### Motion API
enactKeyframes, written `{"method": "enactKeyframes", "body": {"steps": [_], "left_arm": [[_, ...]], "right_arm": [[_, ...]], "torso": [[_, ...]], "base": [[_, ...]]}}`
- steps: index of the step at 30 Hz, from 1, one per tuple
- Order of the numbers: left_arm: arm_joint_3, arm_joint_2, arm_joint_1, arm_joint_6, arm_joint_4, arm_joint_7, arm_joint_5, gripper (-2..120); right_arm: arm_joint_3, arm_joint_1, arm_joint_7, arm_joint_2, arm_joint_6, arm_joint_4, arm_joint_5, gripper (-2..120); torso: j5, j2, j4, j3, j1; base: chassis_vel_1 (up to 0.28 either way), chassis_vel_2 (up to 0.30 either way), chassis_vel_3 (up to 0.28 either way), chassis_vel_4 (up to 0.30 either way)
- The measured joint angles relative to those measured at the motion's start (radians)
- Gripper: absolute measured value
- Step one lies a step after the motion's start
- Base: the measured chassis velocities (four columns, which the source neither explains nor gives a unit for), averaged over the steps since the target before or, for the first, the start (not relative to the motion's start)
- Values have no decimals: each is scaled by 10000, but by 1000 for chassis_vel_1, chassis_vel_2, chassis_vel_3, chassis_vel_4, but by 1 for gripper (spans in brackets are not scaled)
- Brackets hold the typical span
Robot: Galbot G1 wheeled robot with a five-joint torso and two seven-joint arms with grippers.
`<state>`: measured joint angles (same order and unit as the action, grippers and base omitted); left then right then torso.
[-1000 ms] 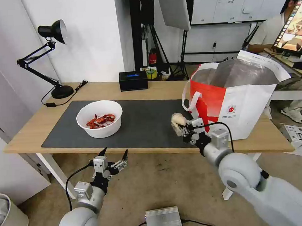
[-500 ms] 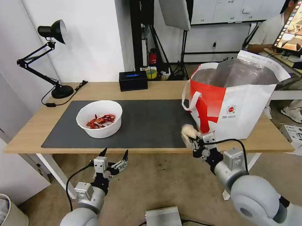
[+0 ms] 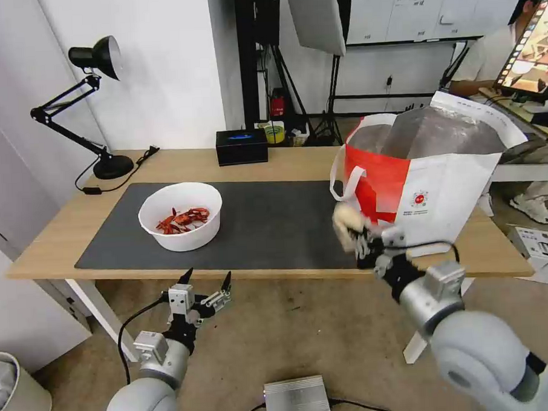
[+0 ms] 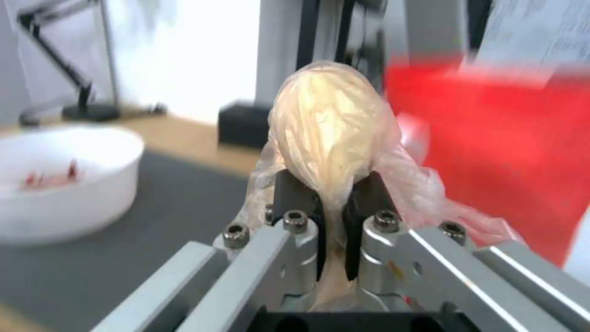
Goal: Pick up the trash from the table and place it into the takeout bag.
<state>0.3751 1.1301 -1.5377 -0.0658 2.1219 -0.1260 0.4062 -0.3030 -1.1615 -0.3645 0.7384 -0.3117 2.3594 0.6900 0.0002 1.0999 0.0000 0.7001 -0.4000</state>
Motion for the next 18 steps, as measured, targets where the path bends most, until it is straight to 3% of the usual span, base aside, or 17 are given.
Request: {"method": "enactKeyframes", "body": {"steps": [7, 18], "left_arm": [[-6, -15, 32, -14, -58, 0, 6, 100], [-38, -15, 84, -25, -153, 0, 21, 100]], "right_arm": [[-503, 988, 3, -563, 42, -98, 642, 4], [-485, 2949, -199, -1196, 3, -1123, 1776, 4]], "torso": [[-2, 1, 0, 0, 0], [0, 0, 0, 0, 0]], "base": [[0, 0, 0, 0], [0, 0, 0, 0]]}}
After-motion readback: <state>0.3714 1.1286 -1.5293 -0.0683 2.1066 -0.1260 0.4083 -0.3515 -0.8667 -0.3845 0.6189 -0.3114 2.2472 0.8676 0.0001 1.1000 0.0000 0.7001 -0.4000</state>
